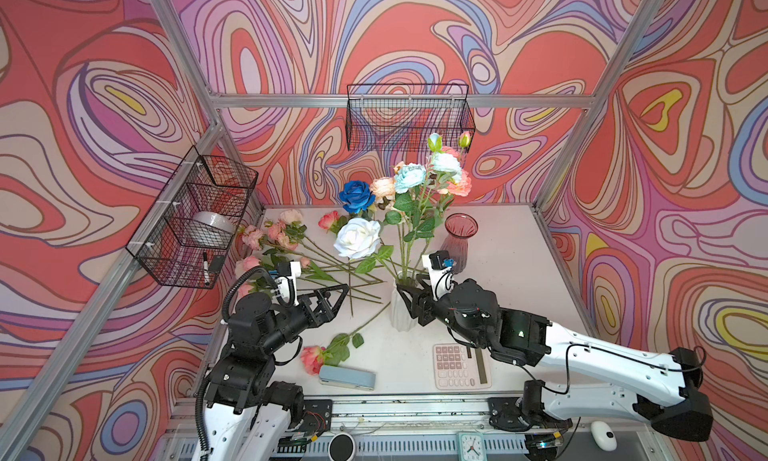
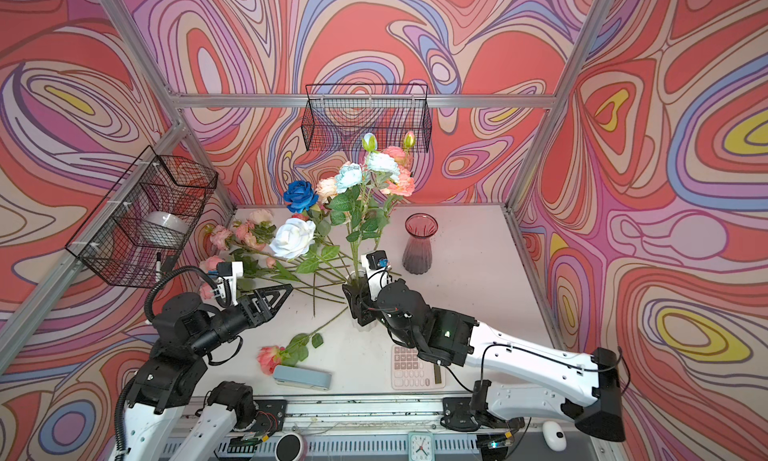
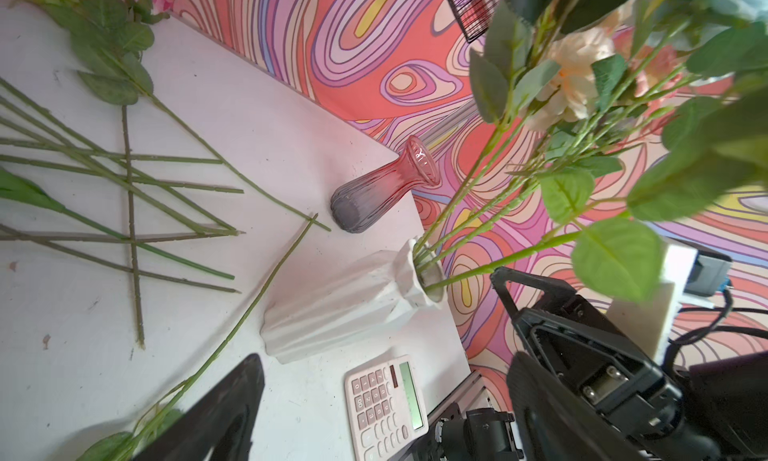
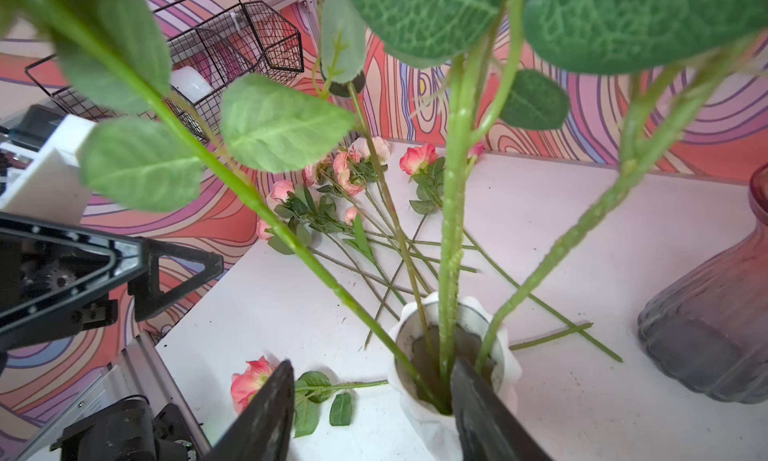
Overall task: Arrange the flowers into the vase
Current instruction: 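Lower the white rose stem into the white vase with the right gripper, then open the right gripper and draw back while the left gripper lowers to the stems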
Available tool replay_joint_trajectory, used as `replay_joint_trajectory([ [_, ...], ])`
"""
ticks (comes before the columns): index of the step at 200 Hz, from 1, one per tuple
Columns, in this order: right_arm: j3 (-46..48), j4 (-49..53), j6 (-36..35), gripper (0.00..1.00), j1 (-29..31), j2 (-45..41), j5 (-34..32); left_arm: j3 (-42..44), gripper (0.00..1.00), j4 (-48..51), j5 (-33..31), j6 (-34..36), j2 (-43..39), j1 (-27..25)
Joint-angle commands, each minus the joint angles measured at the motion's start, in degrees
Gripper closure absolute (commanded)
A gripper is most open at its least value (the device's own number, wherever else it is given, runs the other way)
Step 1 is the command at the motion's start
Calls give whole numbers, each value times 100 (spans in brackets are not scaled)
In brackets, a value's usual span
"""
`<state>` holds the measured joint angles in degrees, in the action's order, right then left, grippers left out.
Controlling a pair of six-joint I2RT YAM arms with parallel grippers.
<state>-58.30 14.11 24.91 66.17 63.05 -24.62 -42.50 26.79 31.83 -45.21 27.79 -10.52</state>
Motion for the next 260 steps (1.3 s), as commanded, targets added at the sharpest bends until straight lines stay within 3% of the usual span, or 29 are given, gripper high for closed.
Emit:
replay_joint_trajectory([
  [1,-26,386,485,38,38,-185,-251,15,6,428,-331,73,137,-28],
  [25,192,221,567,40,48,-442,-263,23,8,844,-864,41,580,-28],
  [60,342,154,549,59,56,-600,-280,606,28,130,-1071,-477,1277,-29],
  [87,437,197,569,63,58,-788,-383,1033,27,-695,-692,-873,2014,-145],
  [113,552,241,564,65,62,-1012,-547,947,21,-378,-1252,-786,2524,-813],
  [134,668,206,554,66,63,-1103,-633,1242,24,-823,-1350,-1508,2489,-1232],
  [164,759,183,554,68,60,-1144,-715,1445,25,-1123,-2060,-2204,2612,-2142],
  [225,939,354,608,69,61,-1514,-932,1580,26,-2120,-1824,-2703,3755,-2482],
  [260,1004,422,605,70,62,-1655,-1036,1473,33,-2250,-1765,-2683,4333,-2571],
])
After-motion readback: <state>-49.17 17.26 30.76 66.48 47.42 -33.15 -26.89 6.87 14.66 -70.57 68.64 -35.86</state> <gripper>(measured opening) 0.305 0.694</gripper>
